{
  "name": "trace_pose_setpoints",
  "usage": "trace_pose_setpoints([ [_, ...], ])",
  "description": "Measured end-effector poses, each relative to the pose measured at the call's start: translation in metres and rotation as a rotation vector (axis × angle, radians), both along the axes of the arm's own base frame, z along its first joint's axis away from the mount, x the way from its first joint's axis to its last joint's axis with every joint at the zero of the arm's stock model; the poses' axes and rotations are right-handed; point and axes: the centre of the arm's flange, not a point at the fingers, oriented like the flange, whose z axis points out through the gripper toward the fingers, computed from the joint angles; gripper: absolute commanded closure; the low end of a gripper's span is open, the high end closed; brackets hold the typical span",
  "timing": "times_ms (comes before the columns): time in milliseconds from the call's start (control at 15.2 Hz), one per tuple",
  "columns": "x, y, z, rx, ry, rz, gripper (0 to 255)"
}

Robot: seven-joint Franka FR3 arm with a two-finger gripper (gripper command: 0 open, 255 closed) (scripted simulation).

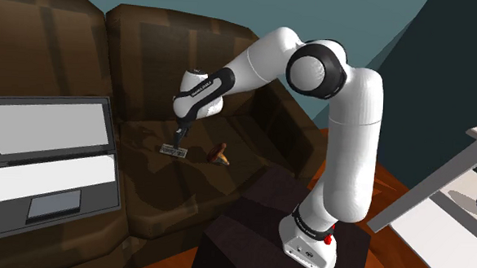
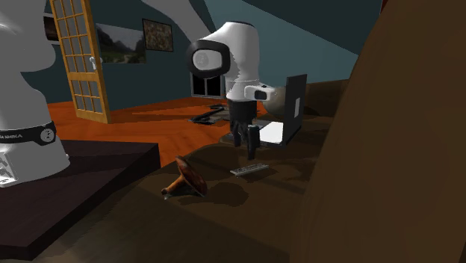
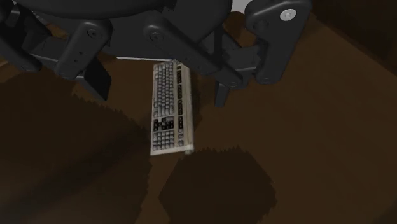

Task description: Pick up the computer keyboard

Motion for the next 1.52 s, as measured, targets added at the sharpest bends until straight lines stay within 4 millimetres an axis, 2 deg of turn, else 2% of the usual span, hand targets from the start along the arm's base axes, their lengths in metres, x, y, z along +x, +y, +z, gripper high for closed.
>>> trace_pose_setpoints([
  [132,0.008,0.009,-0.016,0.004,0.000,0.028,0],
  [660,0.015,0.009,-0.056,0.006,-0.001,0.038,0],
  [726,0.014,0.010,-0.058,0.006,-0.001,0.038,255],
  [1518,0.015,0.009,-0.052,0.006,-0.004,0.037,255],
])
